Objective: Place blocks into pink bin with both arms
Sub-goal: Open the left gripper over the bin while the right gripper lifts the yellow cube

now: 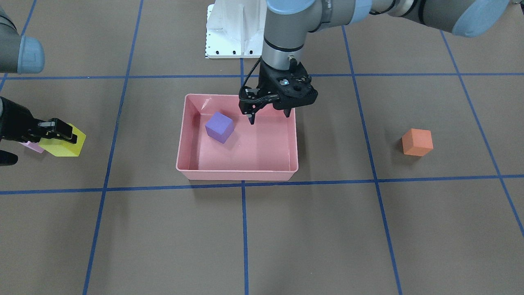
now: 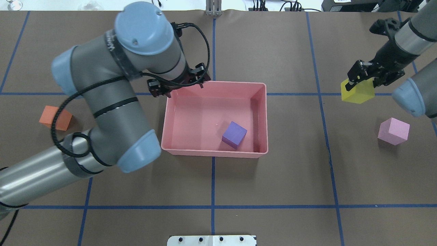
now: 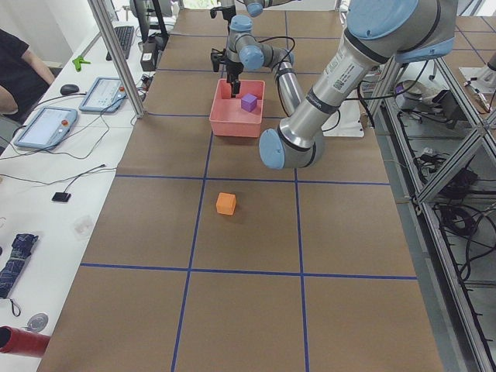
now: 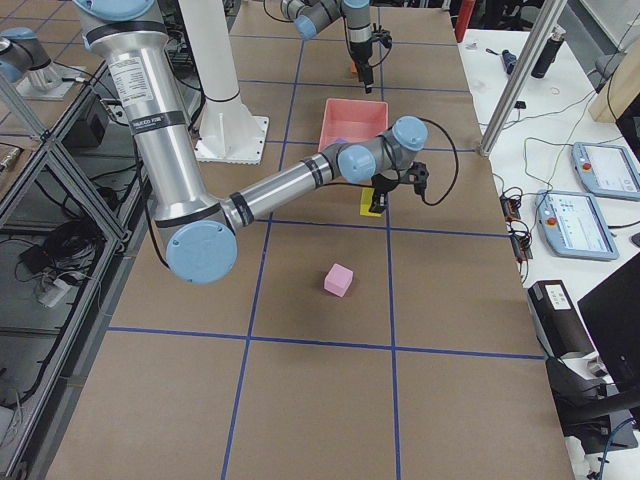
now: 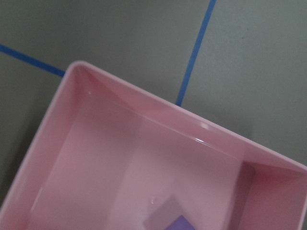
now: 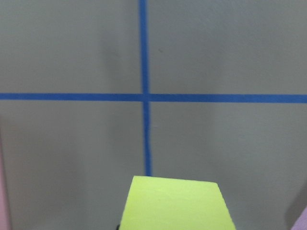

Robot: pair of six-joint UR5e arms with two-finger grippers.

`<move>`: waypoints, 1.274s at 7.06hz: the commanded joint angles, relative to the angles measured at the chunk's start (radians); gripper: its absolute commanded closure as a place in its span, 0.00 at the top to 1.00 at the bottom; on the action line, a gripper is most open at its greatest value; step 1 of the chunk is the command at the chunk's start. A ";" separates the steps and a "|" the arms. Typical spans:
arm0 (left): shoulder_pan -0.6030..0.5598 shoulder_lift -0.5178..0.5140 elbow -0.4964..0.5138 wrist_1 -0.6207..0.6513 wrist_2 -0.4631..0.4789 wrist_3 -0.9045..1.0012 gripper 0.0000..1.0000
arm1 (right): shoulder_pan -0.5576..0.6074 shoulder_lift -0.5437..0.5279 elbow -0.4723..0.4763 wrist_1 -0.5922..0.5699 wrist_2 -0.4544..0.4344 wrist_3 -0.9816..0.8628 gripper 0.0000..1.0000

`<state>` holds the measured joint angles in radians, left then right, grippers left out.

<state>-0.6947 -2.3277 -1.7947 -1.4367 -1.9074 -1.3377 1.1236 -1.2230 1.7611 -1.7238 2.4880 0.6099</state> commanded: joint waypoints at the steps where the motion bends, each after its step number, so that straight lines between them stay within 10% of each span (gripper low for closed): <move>1: -0.167 0.230 -0.119 -0.002 -0.137 0.325 1.00 | -0.014 0.175 0.035 -0.169 0.008 0.097 0.00; 6: -0.295 0.698 -0.126 -0.394 -0.151 0.727 1.00 | -0.292 0.336 -0.011 0.079 -0.208 0.471 0.00; 9: -0.287 0.745 0.055 -0.672 -0.151 0.648 1.00 | -0.405 0.427 -0.087 0.089 -0.355 0.542 0.00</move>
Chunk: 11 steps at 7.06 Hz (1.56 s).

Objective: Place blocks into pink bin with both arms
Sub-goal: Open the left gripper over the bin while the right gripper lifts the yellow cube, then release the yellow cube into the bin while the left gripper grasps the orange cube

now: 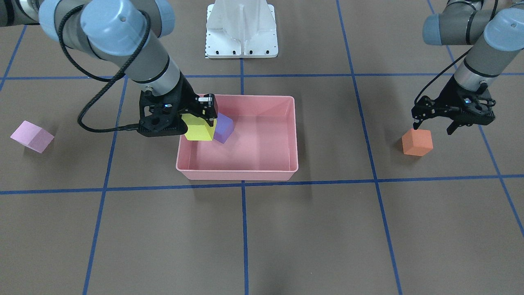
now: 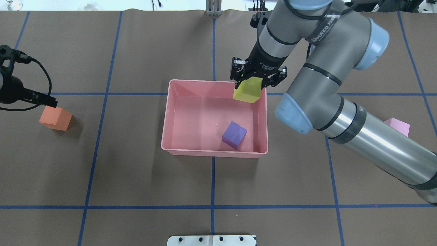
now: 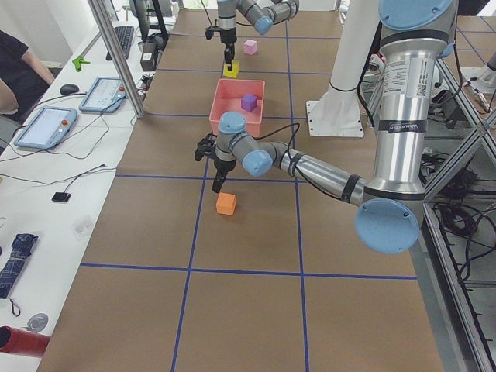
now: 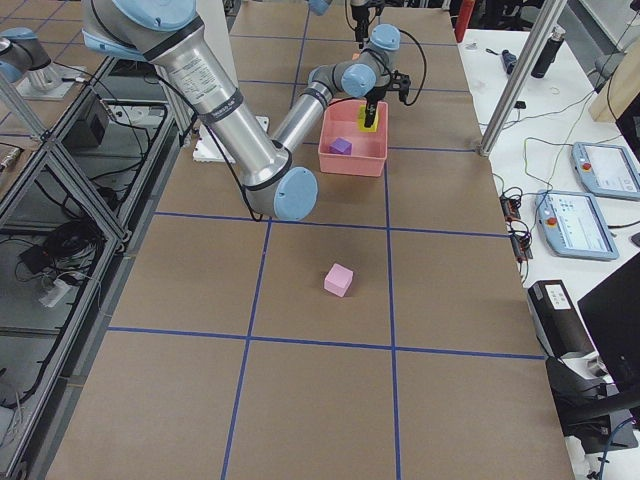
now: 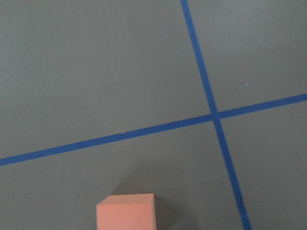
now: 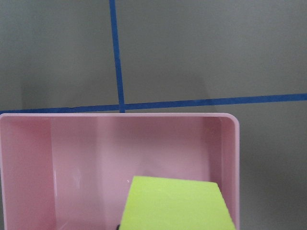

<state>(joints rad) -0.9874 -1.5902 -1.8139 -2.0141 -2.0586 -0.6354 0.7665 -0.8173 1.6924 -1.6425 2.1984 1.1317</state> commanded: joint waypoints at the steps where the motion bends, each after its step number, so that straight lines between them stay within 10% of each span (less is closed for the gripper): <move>1: 0.012 -0.005 0.109 -0.157 0.002 -0.157 1.00 | -0.068 0.061 -0.070 0.032 -0.095 0.025 0.00; 11: 0.069 -0.013 0.153 -0.190 0.018 -0.219 1.00 | -0.170 0.078 -0.152 0.150 -0.118 0.115 0.00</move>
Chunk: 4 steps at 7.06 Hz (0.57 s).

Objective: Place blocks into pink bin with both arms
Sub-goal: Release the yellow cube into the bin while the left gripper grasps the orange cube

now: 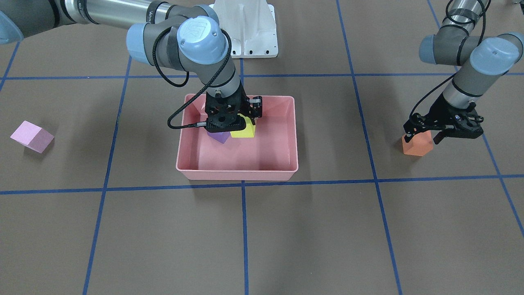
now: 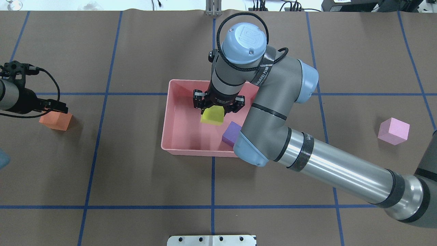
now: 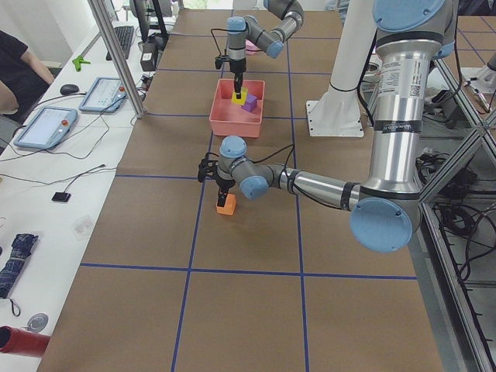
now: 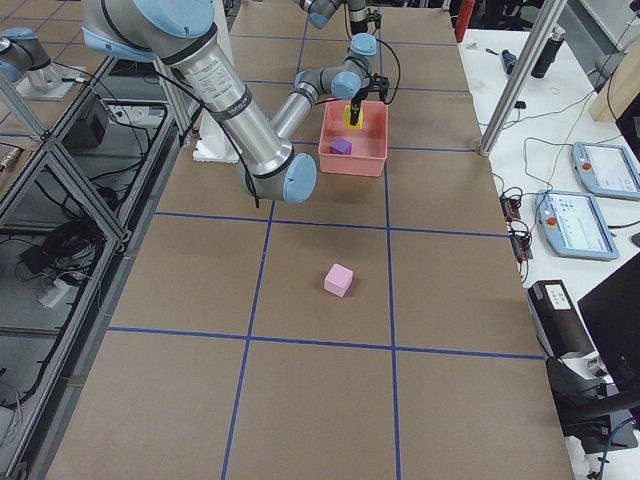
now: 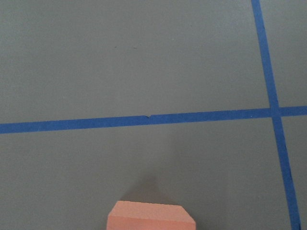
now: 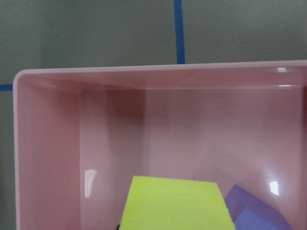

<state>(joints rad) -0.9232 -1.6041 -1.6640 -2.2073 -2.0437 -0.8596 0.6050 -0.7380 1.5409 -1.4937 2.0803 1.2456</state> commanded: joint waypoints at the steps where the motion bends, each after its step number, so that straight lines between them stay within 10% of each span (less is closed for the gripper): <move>1: 0.006 0.001 0.010 0.003 0.007 0.010 1.00 | -0.014 0.000 -0.002 0.003 -0.003 0.002 0.00; 4: 0.047 0.000 0.035 0.001 0.059 0.010 1.00 | -0.042 0.002 -0.021 0.007 -0.041 0.029 0.00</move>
